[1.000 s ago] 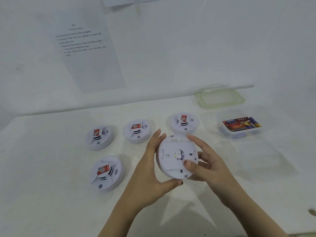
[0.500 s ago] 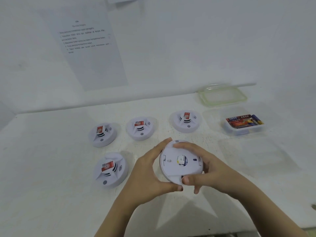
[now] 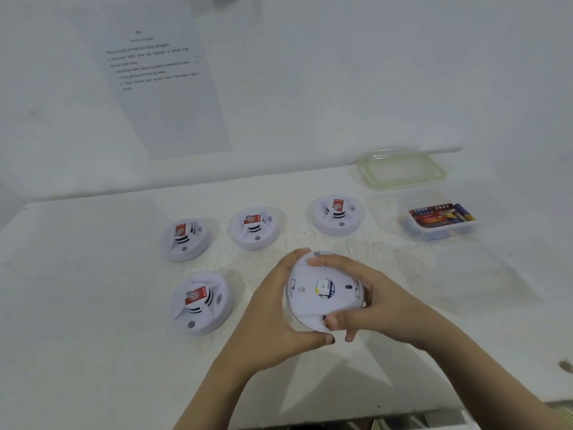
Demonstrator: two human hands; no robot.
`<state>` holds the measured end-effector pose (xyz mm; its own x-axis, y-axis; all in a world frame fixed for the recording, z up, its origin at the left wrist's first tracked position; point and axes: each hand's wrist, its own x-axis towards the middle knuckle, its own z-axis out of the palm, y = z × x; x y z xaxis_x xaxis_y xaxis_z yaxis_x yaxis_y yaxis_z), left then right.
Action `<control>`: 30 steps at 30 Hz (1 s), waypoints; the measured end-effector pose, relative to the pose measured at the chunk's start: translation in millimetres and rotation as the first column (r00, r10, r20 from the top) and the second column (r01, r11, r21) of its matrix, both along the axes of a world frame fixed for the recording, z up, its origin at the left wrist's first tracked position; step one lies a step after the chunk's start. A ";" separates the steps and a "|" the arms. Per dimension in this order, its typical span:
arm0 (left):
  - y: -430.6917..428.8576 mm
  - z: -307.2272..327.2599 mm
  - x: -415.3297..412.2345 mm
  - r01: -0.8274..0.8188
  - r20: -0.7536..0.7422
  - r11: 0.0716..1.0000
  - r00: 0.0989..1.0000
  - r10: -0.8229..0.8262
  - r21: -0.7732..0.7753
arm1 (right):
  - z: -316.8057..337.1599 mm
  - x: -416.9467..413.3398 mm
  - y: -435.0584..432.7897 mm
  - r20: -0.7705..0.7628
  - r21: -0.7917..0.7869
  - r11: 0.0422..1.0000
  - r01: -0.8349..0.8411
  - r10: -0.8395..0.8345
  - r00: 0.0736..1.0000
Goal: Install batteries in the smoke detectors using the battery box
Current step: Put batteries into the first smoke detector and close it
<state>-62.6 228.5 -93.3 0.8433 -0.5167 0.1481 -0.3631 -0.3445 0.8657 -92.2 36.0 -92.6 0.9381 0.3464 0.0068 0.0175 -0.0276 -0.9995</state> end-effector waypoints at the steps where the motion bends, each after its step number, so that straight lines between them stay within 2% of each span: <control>1: -1.8 -0.1 0.1 -0.005 0.005 1.000 1.000 0.005 -0.006 | -0.9 0.1 2.1 0.012 0.003 1.000 0.011 -0.011 1.000; 4: -3.2 -3.2 1.2 -0.042 0.037 0.999 0.998 0.043 -0.034 | -2.6 0.1 5.1 0.057 -0.022 0.998 0.061 -0.060 0.997; 6: -0.7 -6.3 2.8 -0.057 0.053 0.997 0.997 0.060 -0.047 | -3.0 0.5 3.4 0.141 -0.128 0.983 0.129 -0.110 0.984; 9: 2.5 -10.0 4.7 -0.052 0.072 0.998 0.996 0.054 -0.040 | -0.8 1.8 -2.3 0.283 -0.338 0.910 0.240 -0.145 0.948; 13: 3.0 -11.7 6.1 -0.052 0.080 0.998 0.995 0.056 -0.046 | 5.6 4.9 -7.3 0.436 -0.546 0.782 0.300 -0.041 0.899; 17: 4.4 -14.9 7.6 -0.031 0.066 0.999 0.997 0.034 -0.042 | 11.9 7.9 -6.5 0.532 -0.615 0.714 0.334 0.064 0.844; 22: 4.1 -15.3 11.5 -0.010 0.085 1.000 0.996 0.012 -0.027 | 20.6 10.2 2.3 0.599 -0.735 0.544 0.406 0.238 0.765; 24: 4.1 -15.2 12.7 -0.002 0.101 1.000 0.995 0.005 -0.027 | 22.1 11.1 4.0 0.598 -0.740 0.537 0.406 0.247 0.763; 30: 8.1 -21.4 18.6 -0.039 0.147 0.999 0.988 0.044 -0.032 | 12.5 11.2 -2.8 0.638 -0.668 0.588 0.456 0.138 0.757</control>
